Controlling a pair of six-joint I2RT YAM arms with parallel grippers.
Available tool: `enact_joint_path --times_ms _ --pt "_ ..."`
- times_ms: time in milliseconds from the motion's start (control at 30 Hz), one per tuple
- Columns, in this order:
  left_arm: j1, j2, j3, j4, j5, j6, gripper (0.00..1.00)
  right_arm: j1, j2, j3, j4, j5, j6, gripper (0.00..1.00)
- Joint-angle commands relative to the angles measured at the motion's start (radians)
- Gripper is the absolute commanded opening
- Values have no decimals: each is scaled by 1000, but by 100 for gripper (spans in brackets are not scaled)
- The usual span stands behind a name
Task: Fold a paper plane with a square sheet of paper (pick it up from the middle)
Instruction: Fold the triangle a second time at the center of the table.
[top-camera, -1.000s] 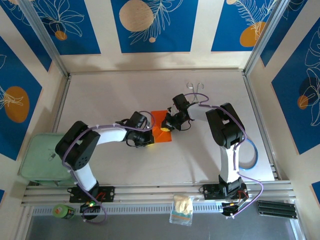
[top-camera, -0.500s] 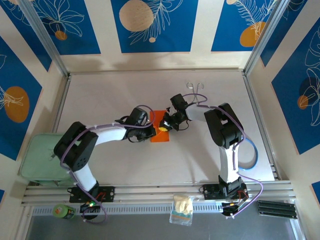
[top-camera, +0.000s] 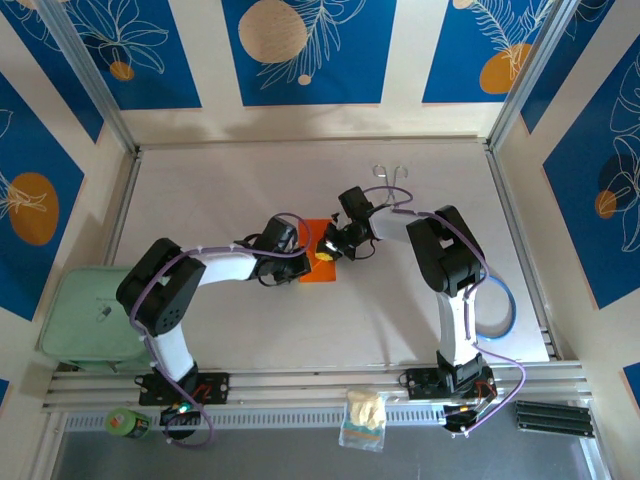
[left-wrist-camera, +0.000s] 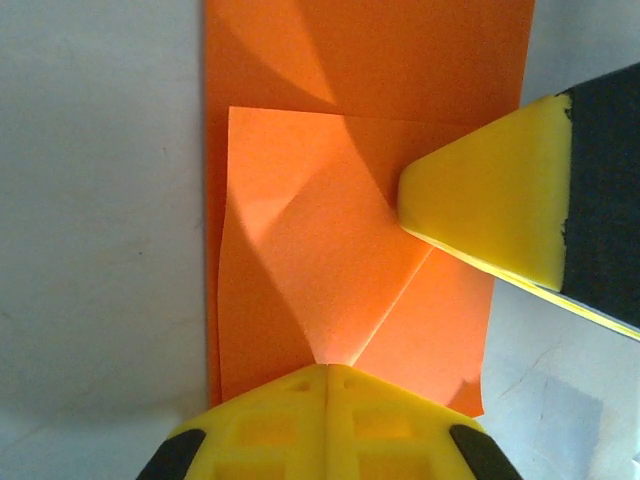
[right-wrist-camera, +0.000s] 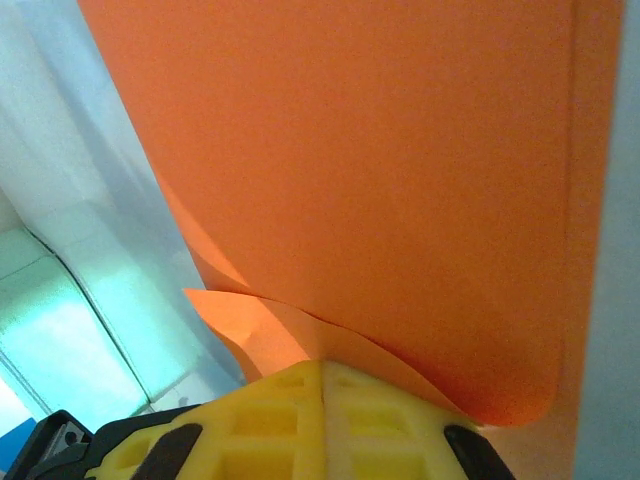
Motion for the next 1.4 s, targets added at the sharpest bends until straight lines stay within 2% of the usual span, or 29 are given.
enact_joint_path --times_ms 0,167,267,400,600,1033,1367 --pt "16 -35 24 -62 -31 44 5 2 30 0 -53 48 -19 4" --pt "25 -10 19 -93 -16 76 0 0 27 -1 -47 33 -32 4" --pt "26 7 -25 -77 28 67 0 2 2 15 -44 22 -52 4" --pt "25 4 -43 -103 24 79 0 19 -53 20 -41 45 -85 4" --pt "25 6 -36 -116 13 85 0 53 -103 -33 -26 97 -38 2" --pt "26 5 -23 -126 28 82 0 108 -84 -99 69 142 8 1" --pt "25 8 -72 -159 8 58 0 26 -55 -84 81 172 -46 2"
